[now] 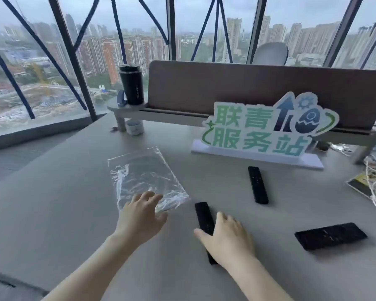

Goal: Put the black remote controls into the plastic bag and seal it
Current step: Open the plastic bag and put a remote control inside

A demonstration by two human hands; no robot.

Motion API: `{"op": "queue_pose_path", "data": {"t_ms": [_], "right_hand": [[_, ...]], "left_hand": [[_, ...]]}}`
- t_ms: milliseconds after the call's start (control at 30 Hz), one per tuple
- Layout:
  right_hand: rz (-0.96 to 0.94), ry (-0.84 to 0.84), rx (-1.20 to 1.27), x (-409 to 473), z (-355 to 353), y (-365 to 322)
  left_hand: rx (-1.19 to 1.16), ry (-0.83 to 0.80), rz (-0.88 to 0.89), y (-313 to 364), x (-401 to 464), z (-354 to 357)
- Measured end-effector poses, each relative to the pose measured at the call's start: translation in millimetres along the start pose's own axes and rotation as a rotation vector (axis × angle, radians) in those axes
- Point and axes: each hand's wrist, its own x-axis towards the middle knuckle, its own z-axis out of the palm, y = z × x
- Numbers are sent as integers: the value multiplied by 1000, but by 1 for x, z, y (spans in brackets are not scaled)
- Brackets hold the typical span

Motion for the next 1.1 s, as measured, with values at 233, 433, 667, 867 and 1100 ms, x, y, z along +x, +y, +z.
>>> {"op": "queue_pose_path", "data": {"t_ms": [233, 433, 667, 867, 1100], "right_hand": [[25, 9, 178, -32, 15, 6], [84, -189, 833, -57, -16, -1], [140, -423, 794, -37, -34, -12], [34, -355, 1256, -13, -22, -26], [275, 278, 772, 29, -23, 45]], "left_hand": [[-56, 96, 30, -16, -12, 13], [-128, 8, 41, 0, -16, -4], [-169, 88, 151, 19, -19, -20], [-268, 240, 212, 43, -19, -40], [-357, 245, 178, 51, -13, -28]]}}
